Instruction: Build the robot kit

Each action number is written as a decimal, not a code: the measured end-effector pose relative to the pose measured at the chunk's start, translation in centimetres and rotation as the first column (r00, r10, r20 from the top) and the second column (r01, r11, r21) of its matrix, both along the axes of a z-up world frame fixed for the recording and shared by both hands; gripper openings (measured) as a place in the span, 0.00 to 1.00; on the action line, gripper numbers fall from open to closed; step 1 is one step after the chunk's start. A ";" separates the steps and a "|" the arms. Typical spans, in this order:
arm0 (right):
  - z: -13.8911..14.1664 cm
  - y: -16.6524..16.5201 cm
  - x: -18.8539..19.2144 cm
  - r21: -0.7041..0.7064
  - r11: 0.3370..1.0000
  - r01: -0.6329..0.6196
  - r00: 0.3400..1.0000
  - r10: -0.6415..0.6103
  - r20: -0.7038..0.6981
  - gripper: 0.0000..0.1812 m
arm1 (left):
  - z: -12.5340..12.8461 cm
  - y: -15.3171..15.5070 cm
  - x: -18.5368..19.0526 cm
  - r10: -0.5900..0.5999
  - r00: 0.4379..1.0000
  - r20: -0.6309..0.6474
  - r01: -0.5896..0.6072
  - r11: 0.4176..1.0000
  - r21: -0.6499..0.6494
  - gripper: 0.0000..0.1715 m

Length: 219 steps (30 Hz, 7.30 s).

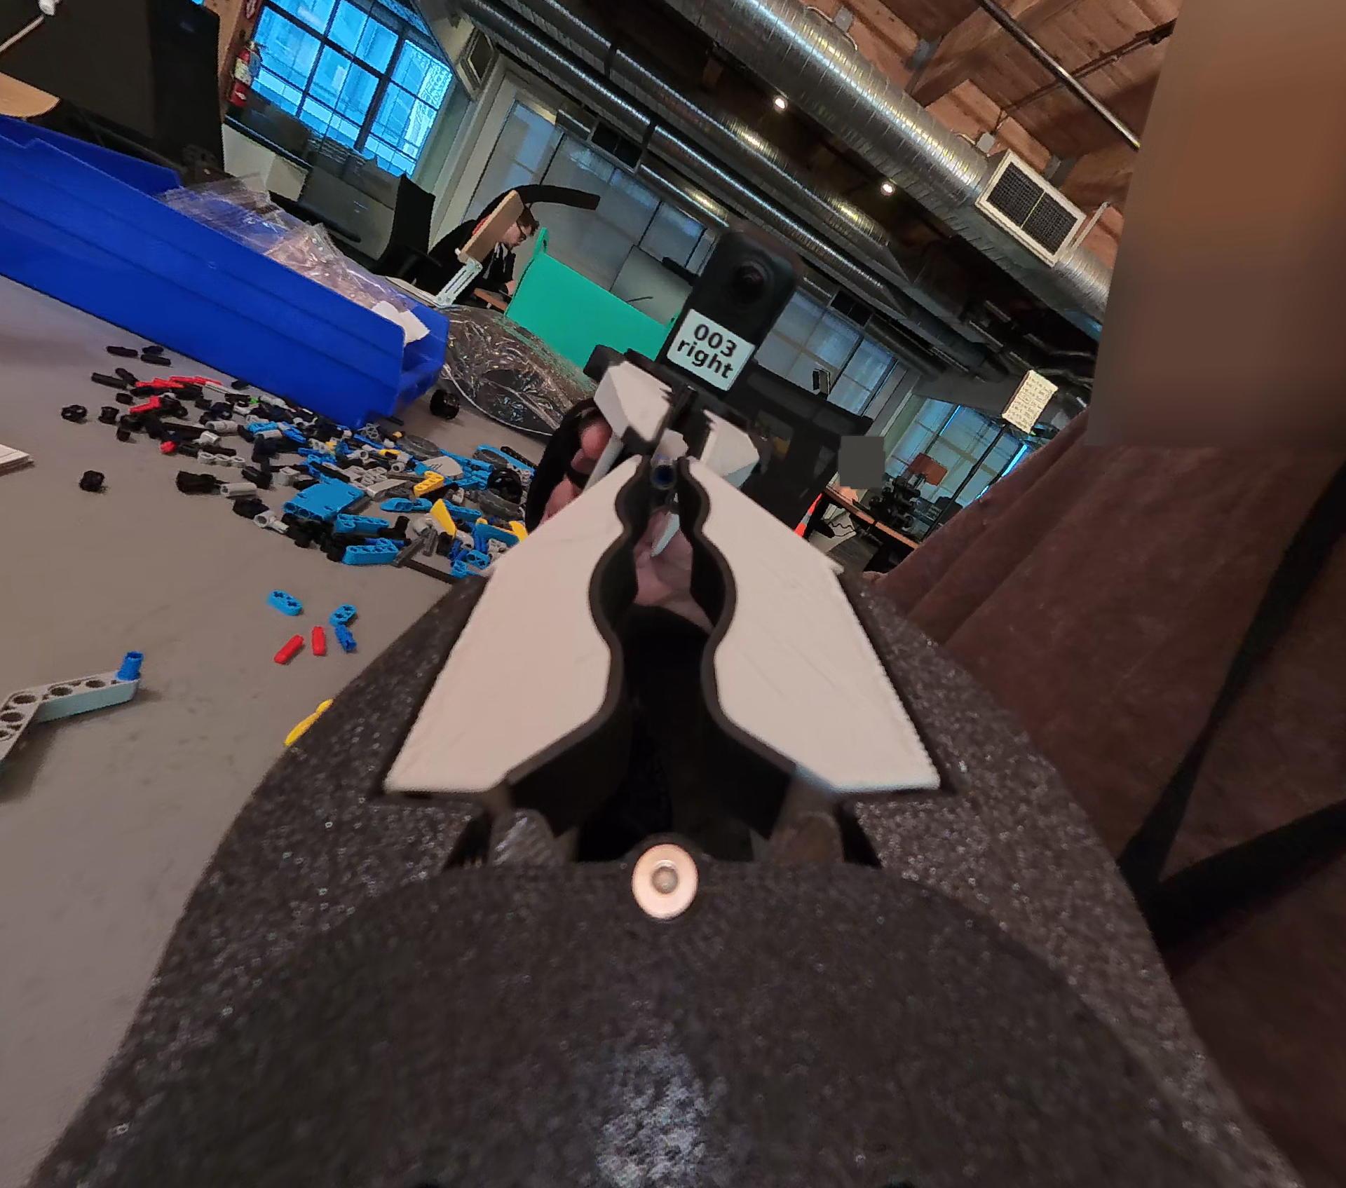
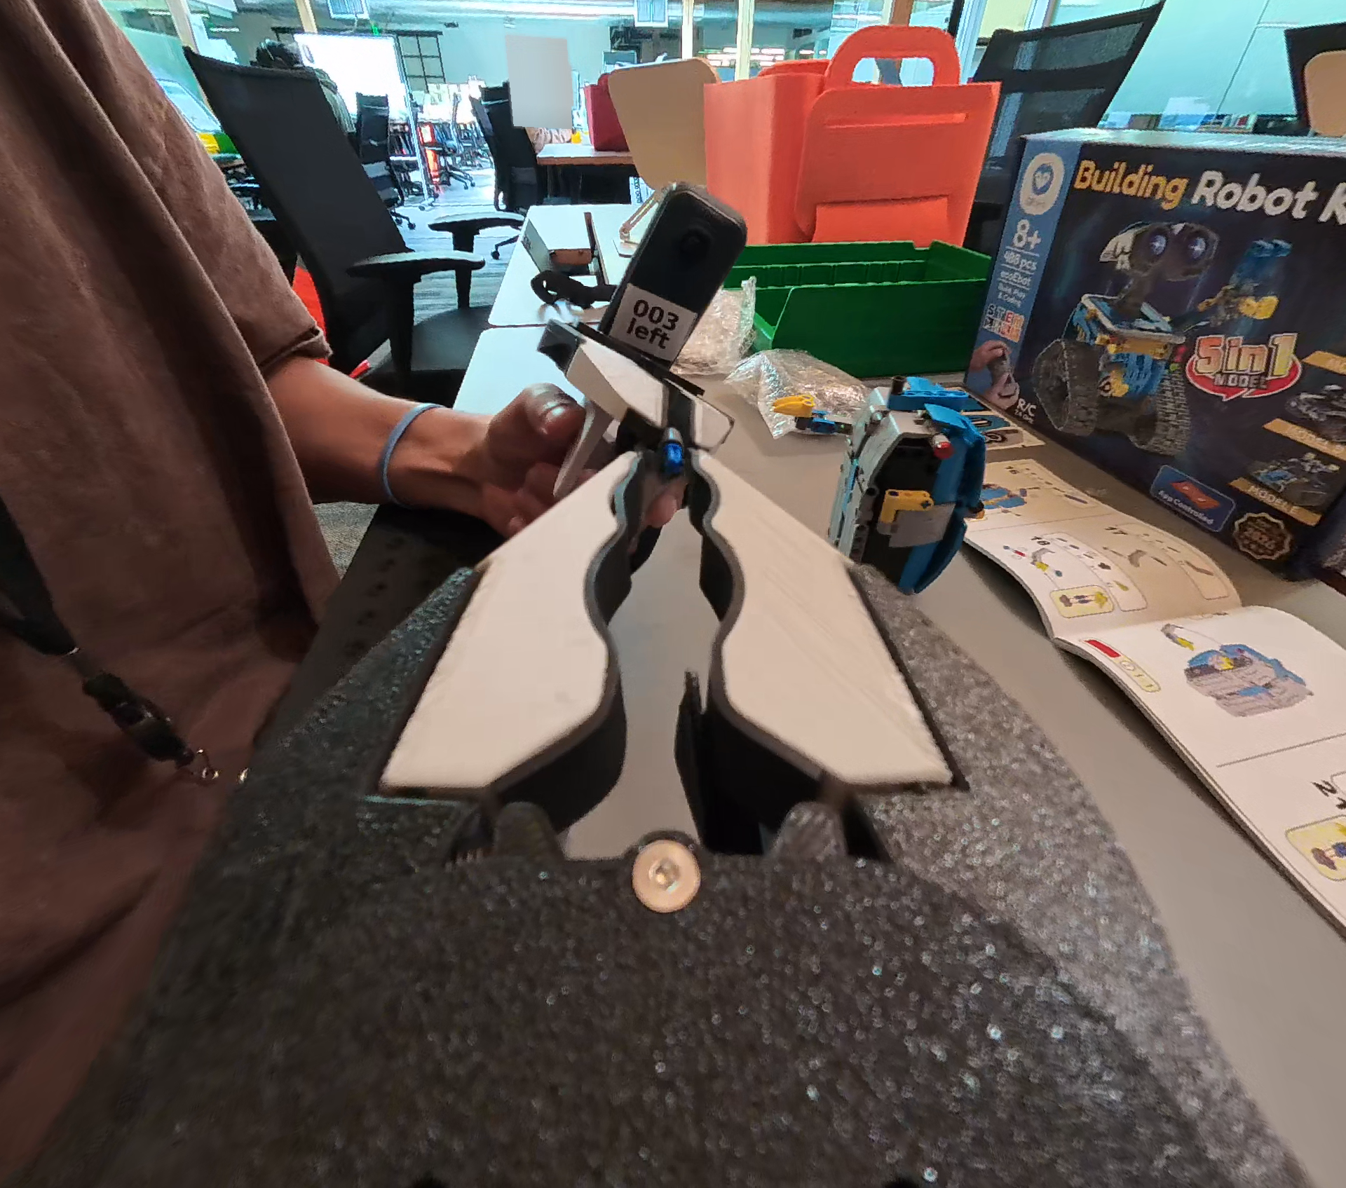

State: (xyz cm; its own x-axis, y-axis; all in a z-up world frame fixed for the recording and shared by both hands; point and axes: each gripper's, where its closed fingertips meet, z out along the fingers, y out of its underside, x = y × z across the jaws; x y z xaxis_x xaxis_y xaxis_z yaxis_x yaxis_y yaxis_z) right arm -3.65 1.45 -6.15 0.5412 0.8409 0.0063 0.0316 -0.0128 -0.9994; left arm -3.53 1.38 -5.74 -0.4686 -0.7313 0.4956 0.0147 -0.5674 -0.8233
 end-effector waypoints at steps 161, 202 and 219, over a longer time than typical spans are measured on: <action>-4.2 4.2 1.7 0.586 0.804 0.106 0.471 -0.559 0.682 0.02 | -3.7 3.7 1.4 0.015 0.986 -0.169 -0.069 0.945 -0.320 0.03; -1.3 3.1 0.8 0.754 0.656 0.039 0.410 -0.698 0.587 0.02 | -1.4 2.9 0.6 -0.065 0.998 -0.021 0.051 0.913 -0.405 0.04; -3.5 0.6 1.3 0.023 0.984 0.177 0.817 -0.159 0.555 0.03 | -2.7 0.3 1.3 -0.022 0.991 -0.135 0.013 0.998 -0.068 0.04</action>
State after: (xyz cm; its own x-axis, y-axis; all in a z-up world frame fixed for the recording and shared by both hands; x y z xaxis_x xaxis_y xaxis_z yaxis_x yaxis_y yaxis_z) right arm -2.38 2.07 -9.62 0.5869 0.7417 0.3246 0.5728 -0.0970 -0.8139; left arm -2.18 1.64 -8.47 -0.4060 -0.6869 0.6027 -0.1047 -0.6202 -0.7774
